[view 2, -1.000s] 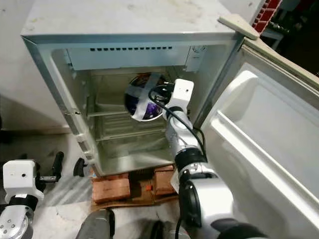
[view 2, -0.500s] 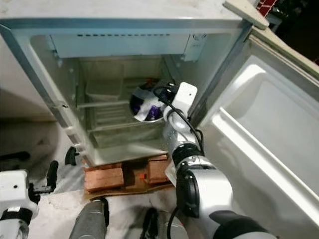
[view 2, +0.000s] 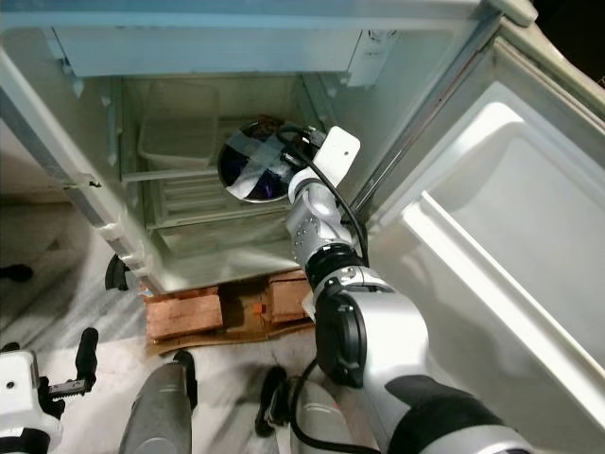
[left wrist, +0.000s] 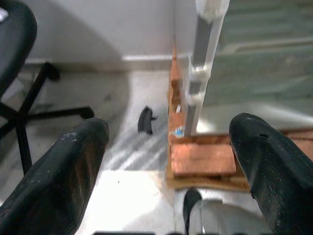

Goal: Restocking fridge

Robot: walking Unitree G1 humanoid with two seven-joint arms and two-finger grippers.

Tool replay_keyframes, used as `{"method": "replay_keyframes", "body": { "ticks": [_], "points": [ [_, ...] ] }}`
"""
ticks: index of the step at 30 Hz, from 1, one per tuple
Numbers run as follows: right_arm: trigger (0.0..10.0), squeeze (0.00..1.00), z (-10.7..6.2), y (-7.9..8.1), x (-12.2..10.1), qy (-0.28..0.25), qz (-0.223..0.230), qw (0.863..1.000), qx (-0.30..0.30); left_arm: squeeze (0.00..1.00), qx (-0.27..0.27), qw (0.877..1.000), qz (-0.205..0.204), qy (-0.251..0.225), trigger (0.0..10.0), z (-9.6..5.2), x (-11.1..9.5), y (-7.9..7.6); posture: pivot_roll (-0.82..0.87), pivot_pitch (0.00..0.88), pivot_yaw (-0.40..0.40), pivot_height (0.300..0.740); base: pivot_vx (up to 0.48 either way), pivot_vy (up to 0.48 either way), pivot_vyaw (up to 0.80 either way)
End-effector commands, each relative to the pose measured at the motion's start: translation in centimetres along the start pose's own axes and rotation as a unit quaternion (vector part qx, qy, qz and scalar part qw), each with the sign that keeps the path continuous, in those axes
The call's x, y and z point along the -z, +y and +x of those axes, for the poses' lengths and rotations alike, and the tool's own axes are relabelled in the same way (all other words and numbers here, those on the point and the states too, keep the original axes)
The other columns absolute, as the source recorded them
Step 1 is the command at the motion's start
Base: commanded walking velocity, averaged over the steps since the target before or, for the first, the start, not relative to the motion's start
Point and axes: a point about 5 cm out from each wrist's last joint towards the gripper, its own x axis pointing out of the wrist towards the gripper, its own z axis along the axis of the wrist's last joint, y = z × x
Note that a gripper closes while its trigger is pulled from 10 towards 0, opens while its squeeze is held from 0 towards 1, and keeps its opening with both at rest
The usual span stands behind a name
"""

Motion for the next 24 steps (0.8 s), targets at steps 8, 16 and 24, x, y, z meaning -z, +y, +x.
{"method": "replay_keyframes", "body": {
  "ticks": [8,16,24],
  "points": [
    [10.0,0.00,-0.3,1.9,0.4,0.049,0.222,0.974,0.011,0.00,-0.010,1.000,-0.004,0.019,10.0,-1.2,0.1,-0.2,0.49,0.360,-0.220,0.740,0.000,0.000,0.00],
    [10.0,0.00,-0.9,4.2,1.0,0.071,0.244,0.967,-0.012,0.00,-0.015,1.000,-0.011,0.024,10.0,-1.6,0.2,-0.7,0.49,0.377,-0.246,0.740,0.000,0.000,0.00],
    [10.0,0.00,-1.5,6.0,1.7,0.087,0.220,0.970,-0.045,0.00,-0.025,0.999,-0.020,0.027,10.0,-2.0,0.3,-0.9,0.49,0.397,-0.275,0.740,0.000,0.000,0.00]
  ]
}}
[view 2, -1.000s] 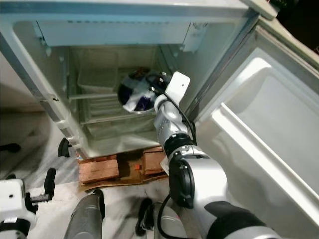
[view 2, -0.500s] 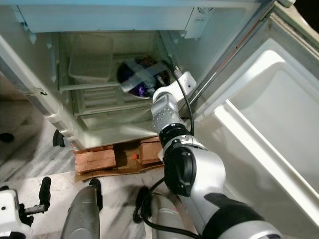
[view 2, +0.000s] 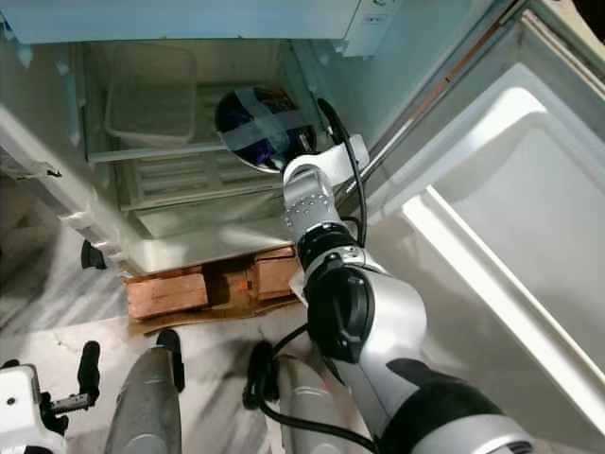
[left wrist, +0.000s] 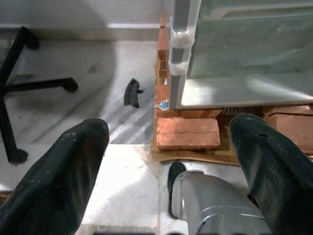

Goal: Restocking fridge

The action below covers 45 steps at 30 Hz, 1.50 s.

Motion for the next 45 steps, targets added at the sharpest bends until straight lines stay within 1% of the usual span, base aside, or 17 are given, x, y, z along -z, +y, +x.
{"method": "replay_keyframes", "body": {
  "ticks": [1,4,9,12,13,14,17,18,19,25,34,36,38,41,42,44,45],
  "points": [
    [10.0,0.00,-1.2,2.2,4.1,0.054,-0.011,0.998,-0.029,0.00,-0.005,1.000,0.002,0.013,10.0,-0.6,0.3,-0.1,0.49,0.397,-0.275,0.740,0.000,0.000,0.00],
    [10.0,0.00,-1.3,2.6,4.1,0.055,-0.013,0.998,-0.037,0.00,-0.006,1.000,0.001,0.014,10.0,-0.7,0.4,-0.1,0.49,0.398,-0.278,0.740,0.000,0.000,0.00],
    [10.0,0.00,-2.0,6.1,4.4,0.060,-0.012,0.991,-0.118,0.00,-0.017,1.000,-0.008,0.020,10.0,-1.4,0.5,-0.5,0.49,0.415,-0.311,0.740,0.000,0.000,0.00],
    [10.0,0.00,-2.7,8.0,4.8,0.064,-0.028,0.985,-0.158,0.00,-0.026,0.999,-0.013,0.018,10.0,-1.6,0.5,-0.6,0.49,0.433,-0.335,0.740,0.000,0.000,0.00],
    [10.0,0.00,-2.7,8.0,4.8,0.064,-0.028,0.985,-0.158,0.00,-0.026,0.999,-0.013,0.018,10.0,-1.6,0.5,-0.6,0.49,0.433,-0.335,0.740,0.000,0.000,0.00],
    [10.0,0.00,-3.0,8.7,5.0,0.065,-0.039,0.982,-0.174,0.00,-0.033,0.999,-0.016,0.020,10.0,-1.9,0.6,-0.5,0.49,0.441,-0.346,0.740,0.000,0.000,0.00],
    [10.0,0.00,-3.0,9.1,4.9,0.065,-0.042,0.980,-0.181,0.00,-0.037,0.999,-0.017,0.022,10.0,-2.3,0.6,-0.6,0.49,0.446,-0.356,0.740,0.000,0.000,0.00],
    [10.0,0.57,-3.1,9.1,5.0,0.068,-0.037,0.980,-0.182,0.00,-0.039,0.999,-0.017,0.024,10.0,-2.4,0.7,-0.6,0.49,0.450,-0.364,0.740,0.000,0.000,0.00],
    [10.0,1.00,-3.1,9.1,5.2,0.072,-0.032,0.980,-0.183,0.00,-0.041,0.999,-0.017,0.026,10.0,-2.6,0.8,-0.5,0.49,0.453,-0.369,0.740,0.000,0.000,0.00],
    [10.0,1.00,-3.1,9.0,5.2,0.073,-0.036,0.980,-0.183,0.00,-0.044,0.998,-0.018,0.027,10.0,-2.6,0.9,-0.7,0.48,0.455,-0.381,0.740,0.000,0.000,0.00],
    [10.0,1.00,-2.9,8.7,5.0,0.072,-0.051,0.978,-0.187,0.00,-0.047,0.998,-0.022,0.020,10.0,-2.1,1.1,-0.9,0.47,0.435,-0.387,0.740,0.000,0.000,0.00],
    [10.0,1.00,-2.8,8.7,4.5,0.066,-0.063,0.977,-0.194,0.00,-0.042,0.999,-0.019,0.012,10.0,-1.1,1.1,-1.0,0.46,0.404,-0.383,0.740,0.000,0.000,0.00],
    [10.0,1.00,-2.7,8.8,4.3,0.063,-0.068,0.976,-0.198,0.00,-0.041,0.999,-0.019,0.009,10.0,-0.9,1.1,-1.0,0.46,0.399,-0.382,0.740,0.000,0.000,0.00],
    [10.0,1.00,-2.4,9.0,3.0,0.046,-0.089,0.972,-0.214,0.00,-0.036,0.999,-0.018,-0.007,10.0,0.2,0.7,-1.0,0.45,0.369,-0.378,0.740,0.000,0.000,0.00],
    [10.0,1.00,-2.3,9.1,2.3,0.037,-0.096,0.969,-0.223,0.00,-0.035,0.999,-0.017,-0.015,10.0,1.0,0.6,-1.0,0.44,0.355,-0.375,0.740,0.000,0.000,0.00],
    [10.0,1.00,-2.2,9.1,2.1,0.033,-0.099,0.969,-0.225,0.00,-0.035,0.999,-0.017,-0.017,10.0,1.1,0.5,-1.0,0.44,0.355,-0.375,0.740,0.000,0.000,0.00],
    [10.0,1.00,-2.1,9.2,1.3,0.018,-0.126,0.963,-0.239,0.00,-0.034,0.999,-0.016,-0.025,10.0,1.8,0.4,-1.1,0.44,0.331,-0.371,0.740,0.000,0.000,0.00]
  ]
}}
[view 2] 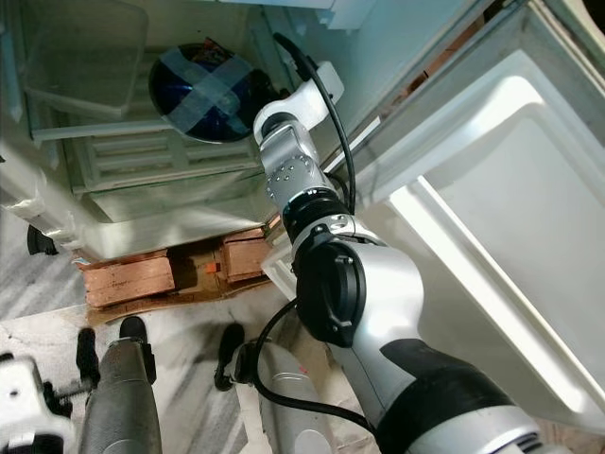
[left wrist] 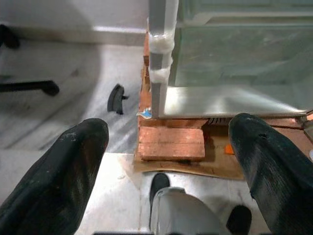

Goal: Restocking fridge

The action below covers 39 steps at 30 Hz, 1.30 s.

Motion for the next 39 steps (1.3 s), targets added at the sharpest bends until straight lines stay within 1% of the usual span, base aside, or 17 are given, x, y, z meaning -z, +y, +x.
{"method": "replay_keyframes", "body": {
  "ticks": [1,4,6,7,9,10,12,19,20,21,22,23,24,29,31,34,39],
  "points": [
    [10.0,1.00,0.0,1.9,1.0,0.014,-0.027,0.999,-0.035,0.00,-0.001,1.000,0.002,0.027,10.0,0.2,1.1,-0.1,0.44,0.326,-0.370,0.740,0.000,0.000,0.00],
    [10.0,1.00,0.1,1.7,0.4,0.010,-0.059,0.997,-0.049,0.00,0.000,1.000,0.002,0.019,10.0,0.8,1.0,-0.2,0.44,0.306,-0.367,0.740,0.000,0.000,0.00],
    [10.0,1.00,0.0,1.7,0.1,0.009,-0.099,0.992,-0.075,0.00,0.004,1.000,0.004,0.006,10.0,2.0,0.7,-0.2,0.44,0.267,-0.358,0.740,0.000,0.000,0.00],
    [10.0,1.00,0.0,1.7,0.1,0.009,-0.099,0.992,-0.075,0.00,0.004,1.000,0.004,0.006,10.0,2.0,0.7,-0.2,0.44,0.267,-0.358,0.740,0.000,0.000,0.00],
    [10.0,1.00,0.0,1.5,-0.2,0.009,-0.149,0.983,-0.110,0.00,0.006,1.000,0.006,-0.015,10.0,3.3,0.2,-0.1,0.44,0.231,-0.350,0.740,0.000,0.000,0.00],
    [10.0,1.00,0.0,1.5,-0.2,0.009,-0.149,0.983,-0.110,0.00,0.006,1.000,0.006,-0.015,10.0,3.3,0.2,-0.1,0.44,0.231,-0.350,0.740,0.000,0.000,0.00],
    [10.0,1.00,-0.1,1.2,-0.2,0.010,-0.177,0.976,-0.127,0.00,0.010,1.000,0.007,-0.026,10.0,4.7,0.0,-0.1,0.42,0.200,-0.340,0.740,0.000,0.000,0.00],
    [10.0,1.00,-1.1,-1.8,0.5,0.028,-0.249,0.952,-0.174,0.00,0.036,0.997,0.016,-0.063,10.0,7.4,-1.2,-1.1,0.38,0.105,-0.296,0.740,0.000,0.000,0.00],
    [10.0,1.00,-1.5,-2.8,0.7,0.029,-0.262,0.946,-0.188,0.00,0.041,0.996,0.015,-0.072,10.0,7.8,-1.4,-1.2,0.37,0.084,-0.284,0.740,0.000,0.000,0.00],
    [10.0,0.67,-1.7,-3.2,0.8,0.028,-0.268,0.944,-0.191,0.00,0.042,0.996,0.016,-0.071,10.0,8.1,-1.4,-1.2,0.35,0.067,-0.272,0.740,0.000,0.000,0.00],
    [10.0,0.08,-1.9,-3.6,0.9,0.027,-0.275,0.941,-0.193,0.00,0.043,0.996,0.017,-0.072,10.0,8.4,-1.4,-1.2,0.35,0.060,-0.267,0.740,0.000,0.000,0.00],
    [10.0,0.08,-2.1,-3.9,0.9,0.026,-0.279,0.940,-0.194,0.00,0.044,0.996,0.018,-0.071,10.0,8.5,-1.3,-1.2,0.35,0.060,-0.267,0.740,0.000,0.000,0.00],
    [10.0,0.00,-2.4,-4.4,0.9,0.020,-0.288,0.937,-0.198,0.00,0.045,0.996,0.018,-0.073,10.0,8.6,-1.4,-1.3,0.34,0.048,-0.259,0.740,0.000,0.000,0.00],
    [10.0,0.00,-4.9,-7.9,0.5,-0.004,-0.330,0.923,-0.197,0.00,0.044,0.996,0.013,-0.073,10.0,9.5,-1.3,-1.7,0.31,0.000,-0.217,0.740,0.000,0.000,0.00],
    [10.0,0.00,-5.5,-8.4,0.3,-0.005,-0.318,0.929,-0.188,0.00,0.052,0.996,0.014,-0.073,10.0,9.6,-1.2,-1.9,0.30,0.000,-0.204,0.740,0.000,0.000,0.00],
    [10.0,0.00,-7.0,-8.7,0.0,-0.012,-0.334,0.921,-0.200,0.00,0.068,0.995,0.017,-0.072,10.0,9.9,-1.1,-2.3,0.28,0.000,-0.180,0.740,0.000,0.000,0.00],
    [10.0,0.00,-9.3,-9.8,0.5,0.001,-0.345,0.917,-0.198,0.00,0.095,0.993,0.028,-0.070,10.0,10.2,-0.9,-2.7,0.25,0.000,-0.139,0.740,0.000,0.000,0.00]
  ]
}}
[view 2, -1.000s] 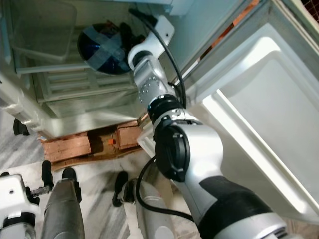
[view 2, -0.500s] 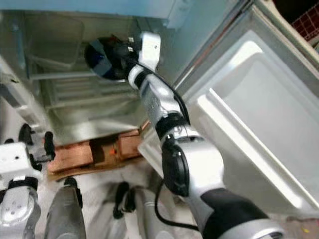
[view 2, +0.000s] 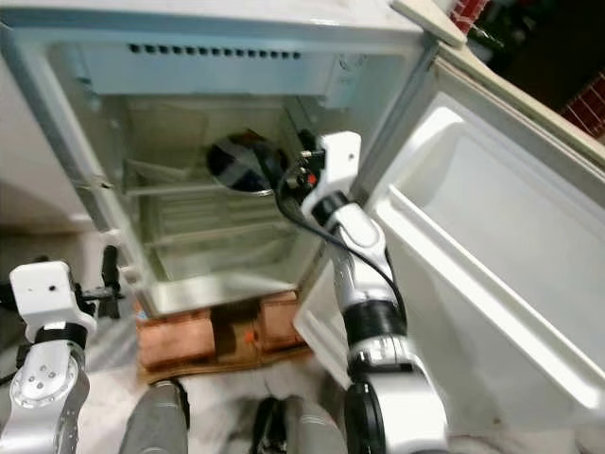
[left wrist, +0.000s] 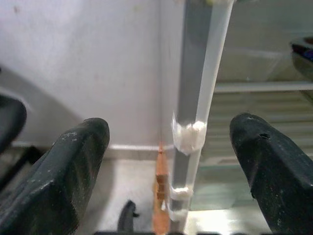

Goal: Restocking fridge

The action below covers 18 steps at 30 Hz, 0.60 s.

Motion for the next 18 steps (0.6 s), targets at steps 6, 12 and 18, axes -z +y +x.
{"method": "replay_keyframes", "body": {
  "ticks": [6,12,18],
  "points": [
    [10.0,0.00,-4.7,0.4,1.5,0.063,-0.024,0.998,0.002,0.00,0.032,0.999,0.027,-0.001,10.0,0.5,0.5,-0.7,0.23,0.000,-0.100,0.740,0.000,0.000,0.00],
    [10.0,0.00,-7.0,-0.2,1.8,0.074,-0.042,0.994,0.068,0.00,0.038,0.998,0.049,-0.008,10.0,0.6,0.4,-0.3,0.24,0.000,-0.101,0.740,0.000,0.000,0.00],
    [10.0,0.00,-8.5,-0.4,2.2,0.086,-0.049,0.986,0.131,0.00,0.040,0.998,0.045,-0.002,10.0,0.6,0.6,-0.1,0.23,0.000,-0.090,0.740,0.000,0.000,0.00]
  ]
}}
